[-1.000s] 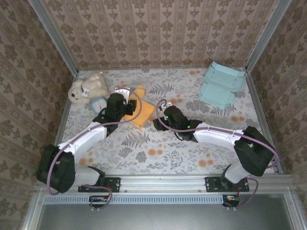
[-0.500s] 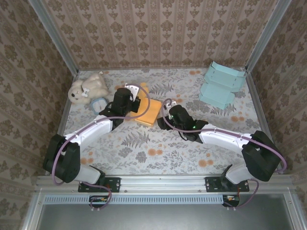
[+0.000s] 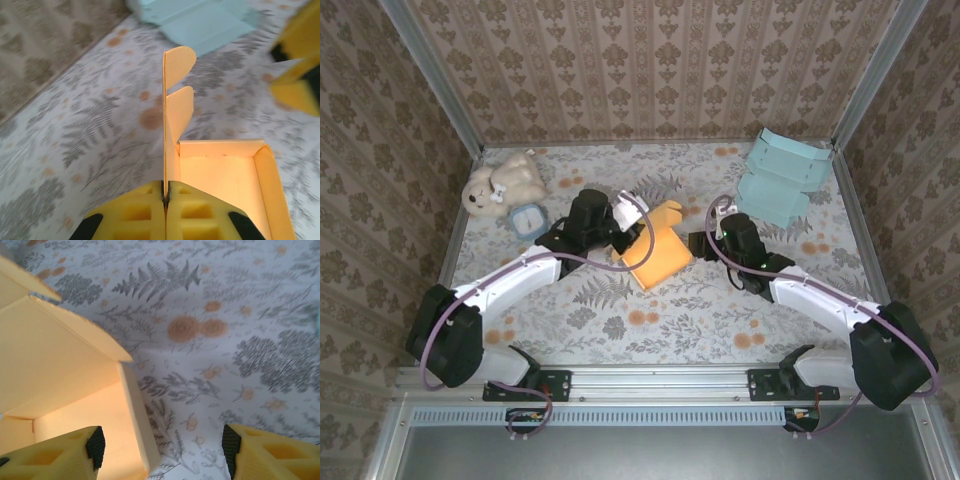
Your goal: Fold the paper box
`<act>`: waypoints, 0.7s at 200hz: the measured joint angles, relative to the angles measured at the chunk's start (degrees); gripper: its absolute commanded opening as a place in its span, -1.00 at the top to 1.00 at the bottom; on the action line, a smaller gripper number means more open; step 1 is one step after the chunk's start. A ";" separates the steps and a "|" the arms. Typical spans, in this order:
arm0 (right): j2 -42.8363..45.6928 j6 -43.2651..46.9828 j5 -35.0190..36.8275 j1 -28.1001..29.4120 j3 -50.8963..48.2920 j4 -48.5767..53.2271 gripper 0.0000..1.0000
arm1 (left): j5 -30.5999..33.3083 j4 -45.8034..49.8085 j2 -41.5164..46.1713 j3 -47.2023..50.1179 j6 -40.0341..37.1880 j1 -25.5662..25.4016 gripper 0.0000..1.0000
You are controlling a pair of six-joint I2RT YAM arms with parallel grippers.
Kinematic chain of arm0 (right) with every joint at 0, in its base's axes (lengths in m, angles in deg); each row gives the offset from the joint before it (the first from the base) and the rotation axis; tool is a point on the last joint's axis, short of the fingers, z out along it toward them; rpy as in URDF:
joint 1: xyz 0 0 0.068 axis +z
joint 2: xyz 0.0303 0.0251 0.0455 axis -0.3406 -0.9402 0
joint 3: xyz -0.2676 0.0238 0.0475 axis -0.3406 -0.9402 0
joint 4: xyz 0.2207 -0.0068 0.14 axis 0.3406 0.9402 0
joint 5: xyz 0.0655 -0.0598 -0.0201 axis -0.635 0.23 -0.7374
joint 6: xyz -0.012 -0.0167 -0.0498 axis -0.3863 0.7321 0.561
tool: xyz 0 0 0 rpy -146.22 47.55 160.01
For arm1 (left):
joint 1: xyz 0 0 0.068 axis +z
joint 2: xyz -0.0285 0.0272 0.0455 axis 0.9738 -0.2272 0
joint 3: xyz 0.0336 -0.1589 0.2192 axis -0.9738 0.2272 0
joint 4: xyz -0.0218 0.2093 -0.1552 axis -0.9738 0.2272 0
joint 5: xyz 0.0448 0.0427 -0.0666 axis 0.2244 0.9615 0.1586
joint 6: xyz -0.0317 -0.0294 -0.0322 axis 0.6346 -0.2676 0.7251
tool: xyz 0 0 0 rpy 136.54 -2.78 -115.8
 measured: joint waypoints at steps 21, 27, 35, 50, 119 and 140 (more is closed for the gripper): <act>-0.17 -3.72 -2.93 0.00 -3.61 -2.99 -0.27 | -5.29 3.10 -1.05 -3.08 -4.94 0.22 0.96; -0.17 -4.76 -3.61 0.00 -4.92 -4.17 -0.27 | -6.71 4.02 -1.53 -4.09 -6.01 0.44 0.95; 0.02 -6.47 -4.61 0.00 -7.26 -5.75 -0.26 | -8.63 5.38 -2.32 -5.57 -7.54 0.83 0.93; 1.18 -9.16 -5.95 0.00 -11.85 -7.48 -0.25 | -11.98 7.54 -3.78 -7.50 -10.03 1.62 0.87; 15.52 -14.51 -3.41 0.79 -20.50 -5.27 -0.26 | -18.71 18.56 -13.90 -16.83 -17.09 1.84 0.66; 19.15 -14.10 0.50 0.94 -20.50 -3.96 -0.26 | -19.04 20.24 -14.38 -18.29 -17.88 0.96 0.59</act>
